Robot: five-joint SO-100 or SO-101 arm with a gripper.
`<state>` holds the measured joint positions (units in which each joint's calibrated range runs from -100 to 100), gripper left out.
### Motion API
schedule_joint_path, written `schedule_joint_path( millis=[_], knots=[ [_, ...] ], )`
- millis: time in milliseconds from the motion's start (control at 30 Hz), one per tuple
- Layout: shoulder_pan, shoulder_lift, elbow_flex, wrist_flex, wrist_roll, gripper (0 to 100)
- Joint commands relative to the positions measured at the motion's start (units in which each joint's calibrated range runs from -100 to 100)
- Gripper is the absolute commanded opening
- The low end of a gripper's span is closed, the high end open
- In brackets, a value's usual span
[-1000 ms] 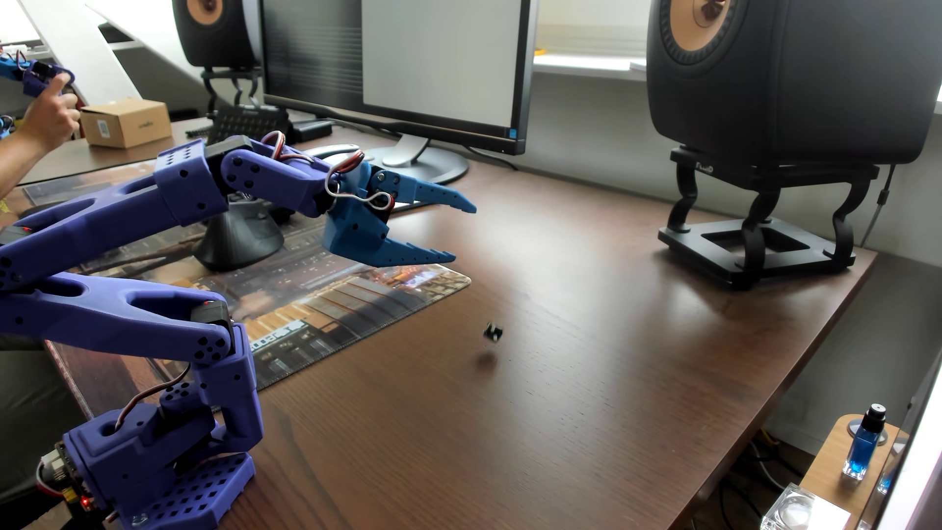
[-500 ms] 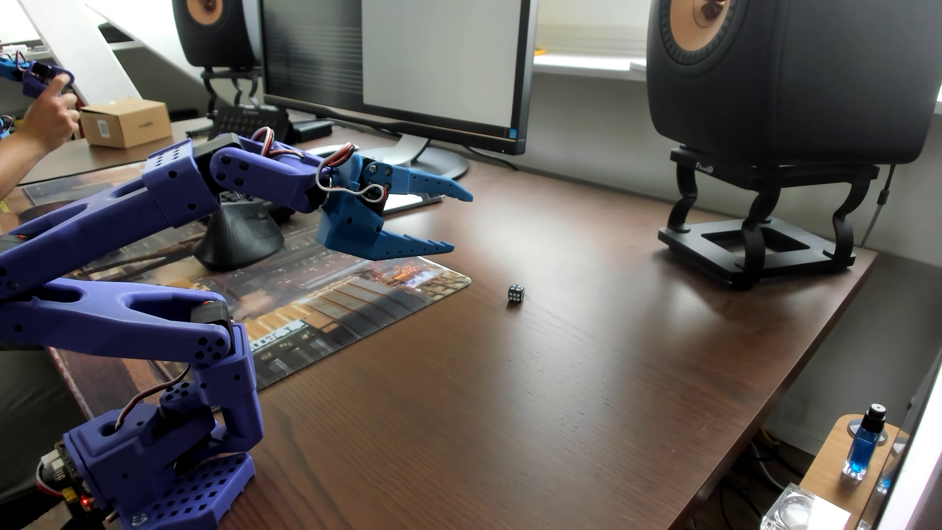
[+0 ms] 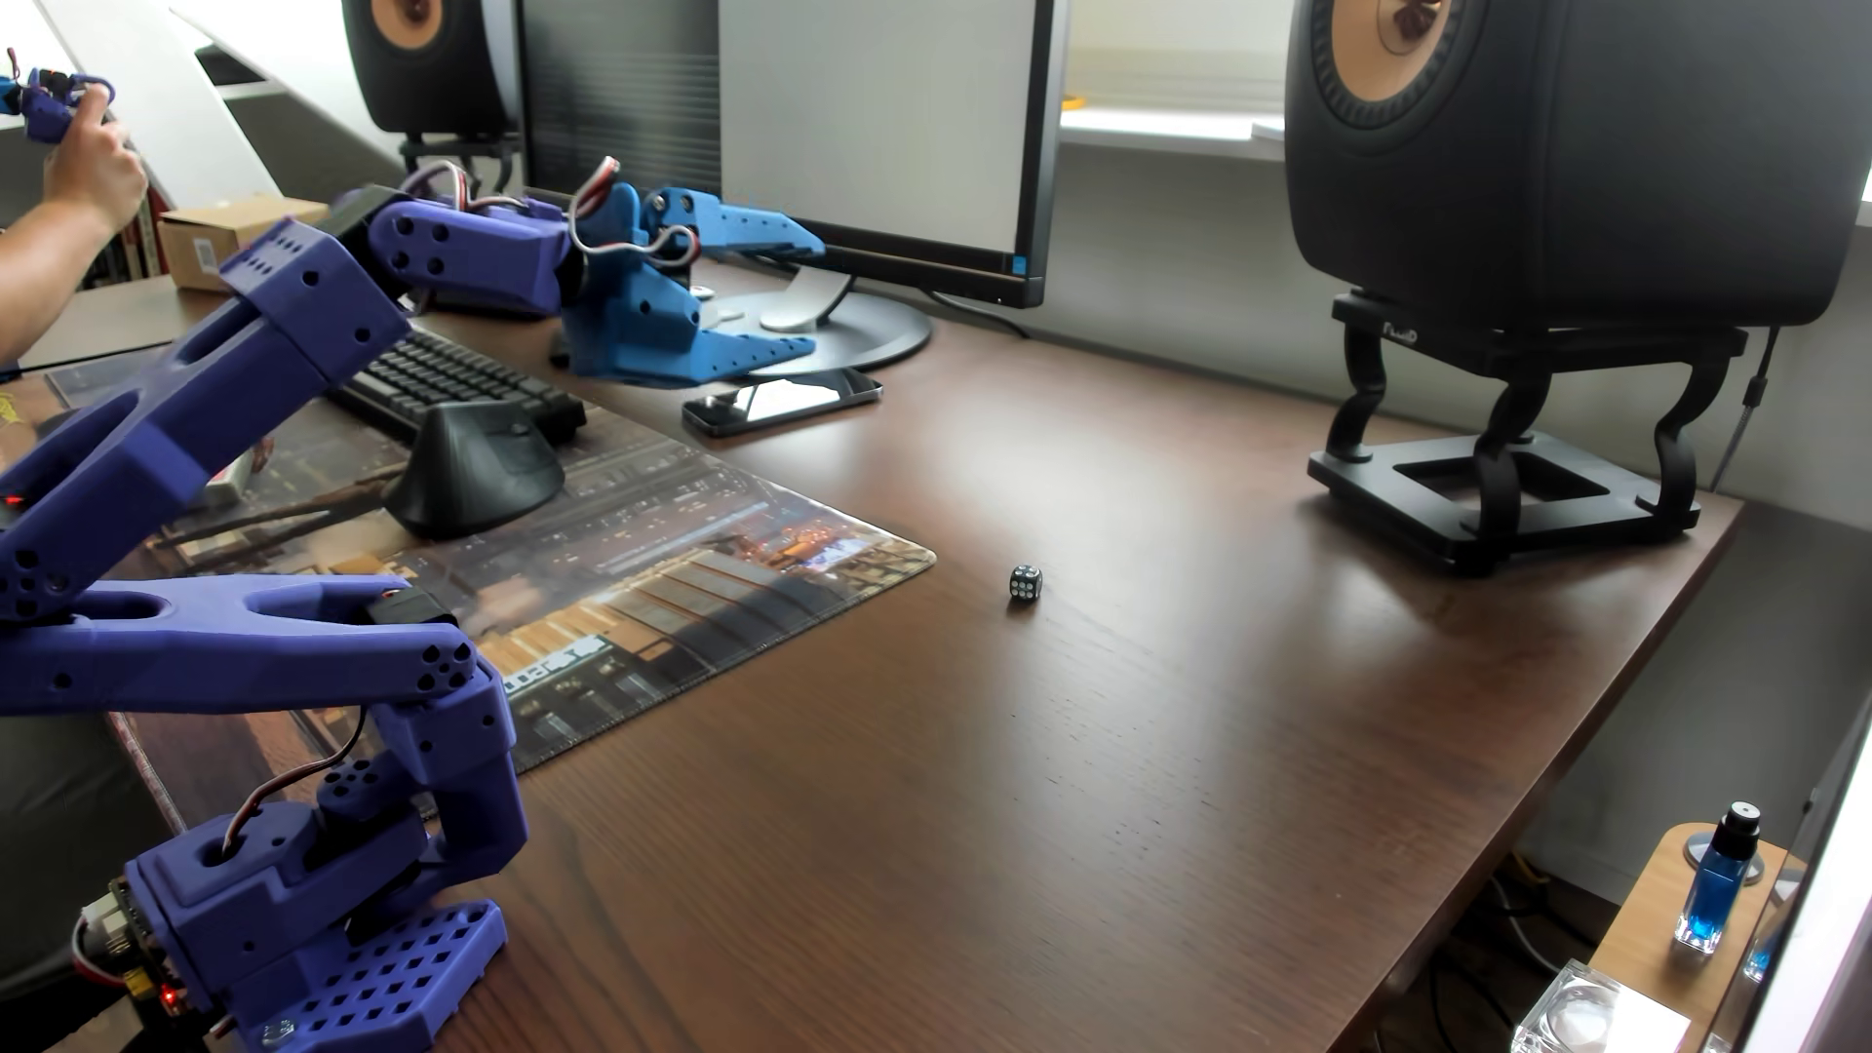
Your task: Grab the blue dice
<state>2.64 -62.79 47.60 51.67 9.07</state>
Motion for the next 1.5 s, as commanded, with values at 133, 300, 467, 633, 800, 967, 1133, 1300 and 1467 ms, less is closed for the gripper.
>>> schedule_joint_path(
  millis=[133, 300, 467, 633, 800, 967, 1133, 1300, 1467],
  knots=[
    [-2.56, -12.59, 3.58, 10.53, -2.34, 20],
    [-5.34, -34.53, 19.76, 15.06, -2.50, 20],
    [-4.44, -36.04, 29.62, 17.89, -2.50, 20],
    [-4.69, -36.37, 38.20, 17.72, -3.92, 16],
    [-6.41, -36.54, 45.35, 17.72, -5.29, 5],
    [-6.24, -36.54, 46.34, 17.72, -5.13, 5],
    [-6.32, -36.54, 46.34, 17.72, -5.02, 5],
    [-6.73, -36.54, 46.34, 17.72, -4.97, 5],
    [-6.73, -36.54, 46.34, 17.72, -4.97, 5]
  ],
)
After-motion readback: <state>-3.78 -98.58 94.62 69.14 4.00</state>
